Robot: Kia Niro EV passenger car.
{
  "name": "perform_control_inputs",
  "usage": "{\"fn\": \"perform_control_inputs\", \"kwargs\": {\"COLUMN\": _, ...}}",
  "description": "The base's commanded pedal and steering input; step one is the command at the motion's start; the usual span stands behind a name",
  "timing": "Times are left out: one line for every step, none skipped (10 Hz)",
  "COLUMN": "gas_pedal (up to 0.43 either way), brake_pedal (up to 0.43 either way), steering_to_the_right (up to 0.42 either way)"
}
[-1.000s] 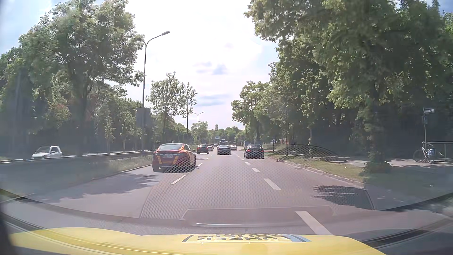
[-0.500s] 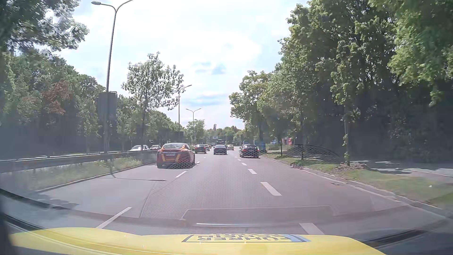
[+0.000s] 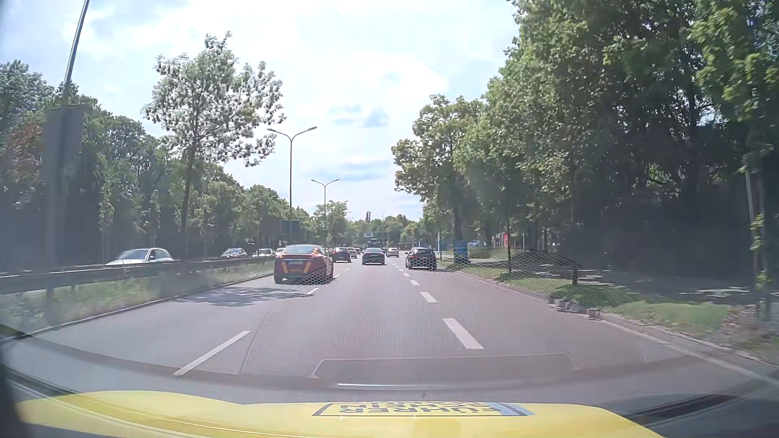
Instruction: Follow the waypoints while adhering to traffic rules and regulations
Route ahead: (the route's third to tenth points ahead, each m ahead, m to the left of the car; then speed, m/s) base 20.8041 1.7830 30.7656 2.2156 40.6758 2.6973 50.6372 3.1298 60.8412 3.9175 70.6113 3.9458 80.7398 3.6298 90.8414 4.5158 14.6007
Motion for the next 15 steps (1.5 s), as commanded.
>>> {"fn": "perform_control_inputs", "kwargs": {"gas_pedal": 0.169, "brake_pedal": 0.000, "steering_to_the_right": -0.005}}
{"fn": "perform_control_inputs", "kwargs": {"gas_pedal": 0.169, "brake_pedal": 0.000, "steering_to_the_right": -0.006}}
{"fn": "perform_control_inputs", "kwargs": {"gas_pedal": 0.169, "brake_pedal": 0.000, "steering_to_the_right": -0.006}}
{"fn": "perform_control_inputs", "kwargs": {"gas_pedal": 0.177, "brake_pedal": 0.000, "steering_to_the_right": -0.006}}
{"fn": "perform_control_inputs", "kwargs": {"gas_pedal": 0.177, "brake_pedal": 0.000, "steering_to_the_right": -0.006}}
{"fn": "perform_control_inputs", "kwargs": {"gas_pedal": 0.177, "brake_pedal": 0.000, "steering_to_the_right": -0.006}}
{"fn": "perform_control_inputs", "kwargs": {"gas_pedal": 0.177, "brake_pedal": 0.000, "steering_to_the_right": -0.006}}
{"fn": "perform_control_inputs", "kwargs": {"gas_pedal": 0.177, "brake_pedal": 0.000, "steering_to_the_right": -0.005}}
{"fn": "perform_control_inputs", "kwargs": {"gas_pedal": 0.177, "brake_pedal": 0.000, "steering_to_the_right": -0.005}}
{"fn": "perform_control_inputs", "kwargs": {"gas_pedal": 0.177, "brake_pedal": 0.000, "steering_to_the_right": -0.005}}
{"fn": "perform_control_inputs", "kwargs": {"gas_pedal": 0.177, "brake_pedal": 0.000, "steering_to_the_right": -0.004}}
{"fn": "perform_control_inputs", "kwargs": {"gas_pedal": 0.177, "brake_pedal": 0.000, "steering_to_the_right": -0.004}}
{"fn": "perform_control_inputs", "kwargs": {"gas_pedal": 0.169, "brake_pedal": 0.000, "steering_to_the_right": -0.004}}
{"fn": "perform_control_inputs", "kwargs": {"gas_pedal": 0.169, "brake_pedal": 0.000, "steering_to_the_right": -0.004}}
{"fn": "perform_control_inputs", "kwargs": {"gas_pedal": 0.169, "brake_pedal": 0.000, "steering_to_the_right": -0.004}}
